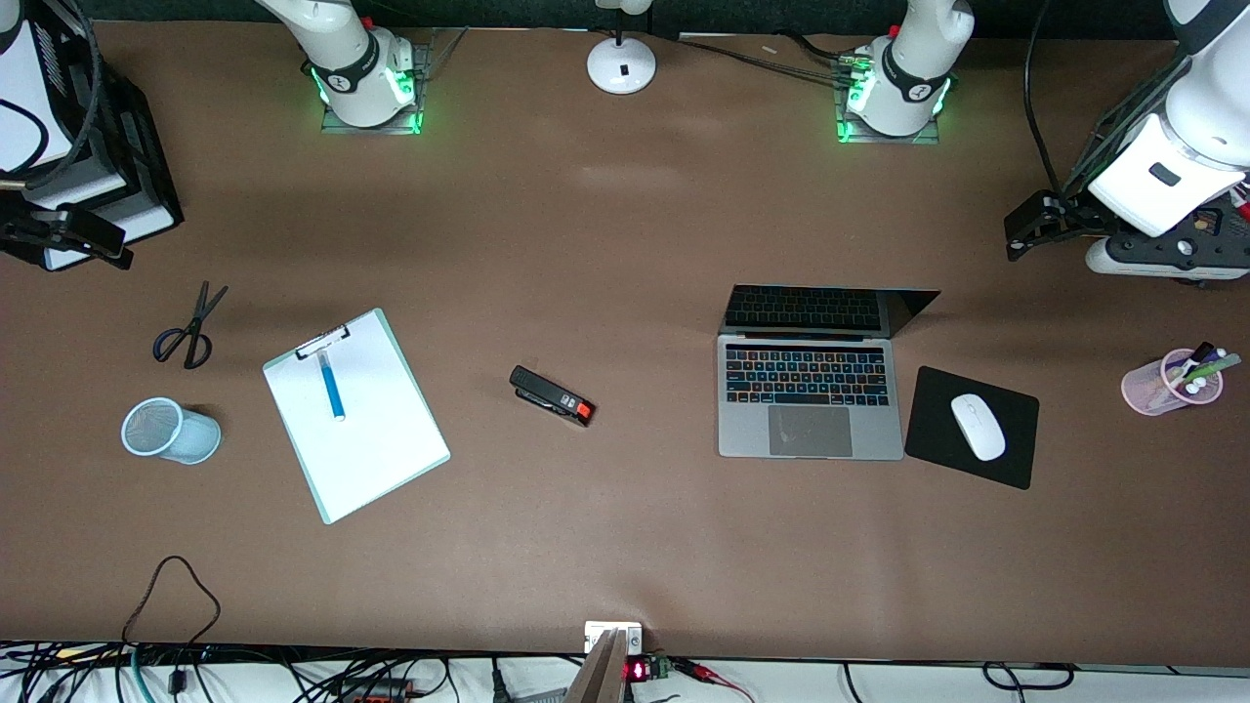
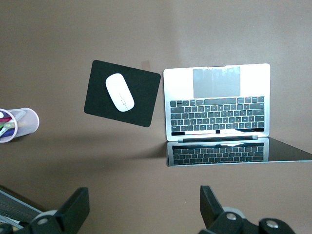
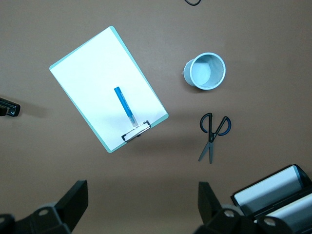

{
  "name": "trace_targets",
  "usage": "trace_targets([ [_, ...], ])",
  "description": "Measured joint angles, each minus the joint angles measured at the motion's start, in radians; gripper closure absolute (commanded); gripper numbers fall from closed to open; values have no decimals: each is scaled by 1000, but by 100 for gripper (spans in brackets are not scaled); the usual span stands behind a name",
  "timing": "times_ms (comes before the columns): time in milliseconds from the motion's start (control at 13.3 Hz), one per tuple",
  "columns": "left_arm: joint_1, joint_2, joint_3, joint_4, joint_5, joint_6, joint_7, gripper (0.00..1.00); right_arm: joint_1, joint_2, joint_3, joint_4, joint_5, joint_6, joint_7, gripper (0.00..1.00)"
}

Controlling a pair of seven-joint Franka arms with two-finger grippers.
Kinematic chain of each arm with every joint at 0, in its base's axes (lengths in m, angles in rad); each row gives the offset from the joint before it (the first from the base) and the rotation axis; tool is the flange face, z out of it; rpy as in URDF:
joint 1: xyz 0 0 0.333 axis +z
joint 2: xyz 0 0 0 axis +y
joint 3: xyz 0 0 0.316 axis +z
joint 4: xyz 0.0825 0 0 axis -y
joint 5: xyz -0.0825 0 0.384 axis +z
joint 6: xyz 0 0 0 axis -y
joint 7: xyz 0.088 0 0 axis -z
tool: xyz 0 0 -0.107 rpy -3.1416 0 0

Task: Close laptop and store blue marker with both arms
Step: 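Move the right gripper toward the clipboard while the left gripper reaches the laptop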

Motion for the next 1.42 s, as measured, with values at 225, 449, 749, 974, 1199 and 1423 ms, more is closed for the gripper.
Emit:
trace_targets([
  [225,0,0,0,0,0,0,-1,0,0,-1,0,0,0,0,0,0],
  [449,0,0,1,0,0,-8,-1,0,1,-1,1,0,0,0,0,0],
  [749,9,34,11,23,-60,-51,-2,0,1,13,2,-3,2,0,1,0],
  [974,24,83,12,62,-66,-77,-1,33,1,51,3,-5,8,2,1,0],
  [1199,22,107,7,72,-66,-123,0,89,4,107,8,-5,9,33,1,0],
  [1423,20,113,5,74,-68,-145,0,94,4,178,12,-9,16,118,1,0],
])
